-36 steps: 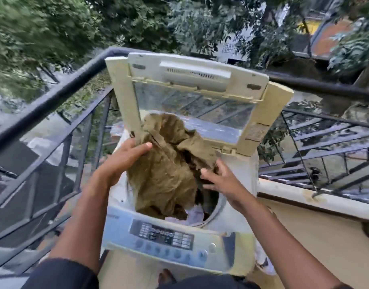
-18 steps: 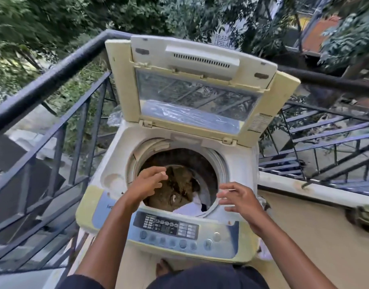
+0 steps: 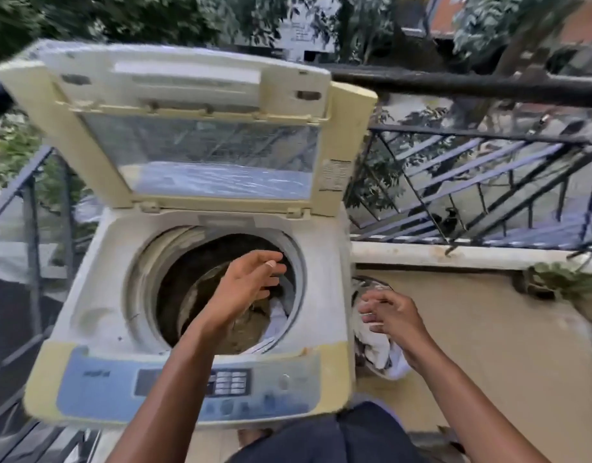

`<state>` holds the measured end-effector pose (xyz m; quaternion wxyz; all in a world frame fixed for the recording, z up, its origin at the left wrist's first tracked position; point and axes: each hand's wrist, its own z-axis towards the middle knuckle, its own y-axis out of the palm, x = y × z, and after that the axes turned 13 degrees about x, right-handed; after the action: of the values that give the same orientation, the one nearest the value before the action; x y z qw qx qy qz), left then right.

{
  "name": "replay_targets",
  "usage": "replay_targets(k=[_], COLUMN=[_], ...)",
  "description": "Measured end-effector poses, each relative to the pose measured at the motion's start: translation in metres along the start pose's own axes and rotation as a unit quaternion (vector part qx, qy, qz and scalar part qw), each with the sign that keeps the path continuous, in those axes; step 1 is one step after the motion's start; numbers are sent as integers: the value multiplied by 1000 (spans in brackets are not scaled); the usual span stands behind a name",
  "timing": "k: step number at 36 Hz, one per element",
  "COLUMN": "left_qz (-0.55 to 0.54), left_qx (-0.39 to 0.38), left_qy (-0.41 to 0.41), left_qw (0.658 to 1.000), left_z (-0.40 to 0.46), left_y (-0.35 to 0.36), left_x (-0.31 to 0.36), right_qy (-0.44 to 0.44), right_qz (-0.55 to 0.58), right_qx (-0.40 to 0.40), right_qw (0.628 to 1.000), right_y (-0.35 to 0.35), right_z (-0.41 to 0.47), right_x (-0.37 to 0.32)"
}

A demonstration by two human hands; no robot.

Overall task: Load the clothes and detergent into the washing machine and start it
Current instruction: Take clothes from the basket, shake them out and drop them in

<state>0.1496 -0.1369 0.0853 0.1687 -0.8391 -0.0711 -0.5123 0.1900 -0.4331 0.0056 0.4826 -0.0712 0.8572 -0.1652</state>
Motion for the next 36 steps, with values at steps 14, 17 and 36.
replay_targets(k=[14,17,36], left_qz=[71,99,329], left_qx=[-139,-137,-137], left_qy=[-72,-131,-261], left_qw=[985,977,897], left_z=[36,54,232], left_y=[229,282,439], left_x=[6,-31,-298], right_qy=[126,155,125], right_qz=[-69,-90,-313], right_qx=[26,17,-133], right_qw=[989,984,932], right_y=[-71,-70,-3], right_z=[119,160,375], right_x=[95,158,371])
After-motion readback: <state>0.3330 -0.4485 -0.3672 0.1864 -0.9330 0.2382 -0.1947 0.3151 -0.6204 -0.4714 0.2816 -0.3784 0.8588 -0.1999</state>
